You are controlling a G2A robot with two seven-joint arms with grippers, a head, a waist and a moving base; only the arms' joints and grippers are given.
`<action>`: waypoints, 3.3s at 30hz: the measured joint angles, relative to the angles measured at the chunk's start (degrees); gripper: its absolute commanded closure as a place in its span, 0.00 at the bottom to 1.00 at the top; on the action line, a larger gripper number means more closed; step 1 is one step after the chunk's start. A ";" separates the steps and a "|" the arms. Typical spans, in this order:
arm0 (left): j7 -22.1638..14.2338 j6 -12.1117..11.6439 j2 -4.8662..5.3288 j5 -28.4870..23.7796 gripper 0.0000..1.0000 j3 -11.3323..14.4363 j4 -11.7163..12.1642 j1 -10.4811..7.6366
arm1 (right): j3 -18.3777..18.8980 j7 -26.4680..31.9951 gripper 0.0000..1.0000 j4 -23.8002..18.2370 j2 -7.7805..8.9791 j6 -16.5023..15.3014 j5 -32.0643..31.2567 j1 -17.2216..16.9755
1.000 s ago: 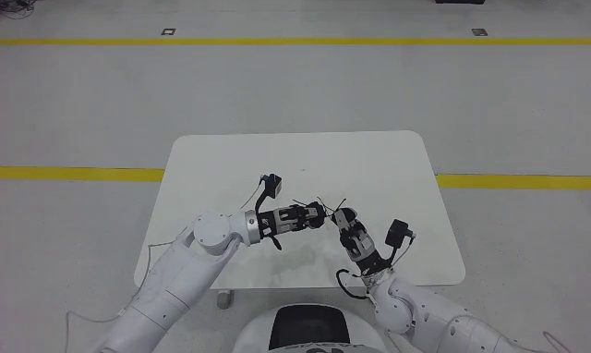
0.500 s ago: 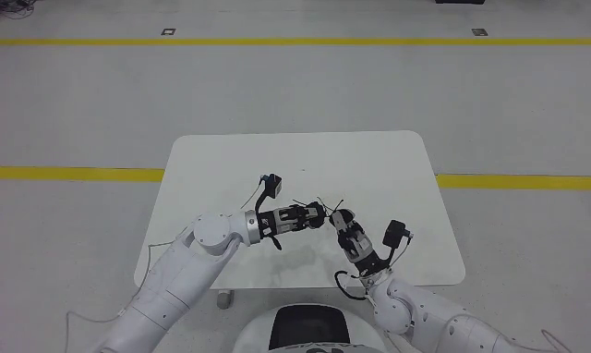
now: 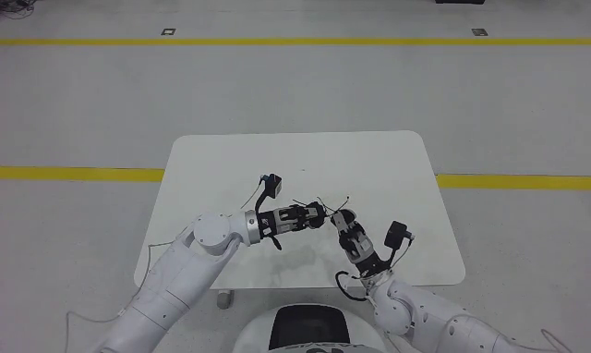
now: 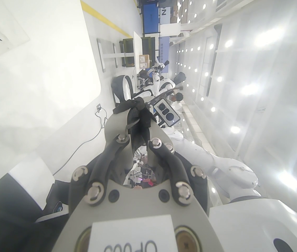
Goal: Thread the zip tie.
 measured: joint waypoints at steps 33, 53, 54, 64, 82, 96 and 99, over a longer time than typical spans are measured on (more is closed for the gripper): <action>-5.79 2.92 -0.06 -10.84 1.00 0.10 1.58 -1.03 | 0.67 19.69 0.00 -13.98 7.71 0.00 16.63 0.03; -7.44 2.81 0.26 -16.11 1.00 -0.01 4.04 -2.11 | 22.09 50.84 0.00 -20.53 9.64 0.00 34.19 -9.61; -7.38 2.84 0.27 -16.24 1.00 0.02 4.10 -2.15 | 23.36 52.57 0.00 -20.66 9.39 0.00 34.04 -10.37; -7.96 2.77 0.39 -18.98 1.00 -0.21 5.06 -2.31 | 35.60 71.42 0.00 -20.54 6.29 0.00 41.71 -16.09; -8.54 2.94 0.53 -19.91 1.00 0.19 4.36 -2.34 | 48.92 95.49 0.00 -15.62 1.45 0.45 54.91 -19.54; -10.79 3.30 -0.04 -28.07 1.00 1.24 4.95 -2.40 | 43.52 120.45 0.00 1.02 -4.57 0.00 77.89 -9.55; -9.84 1.97 -0.16 -27.36 1.00 1.48 5.16 -2.83 | 43.09 121.25 0.00 2.34 -5.35 0.00 78.09 -8.87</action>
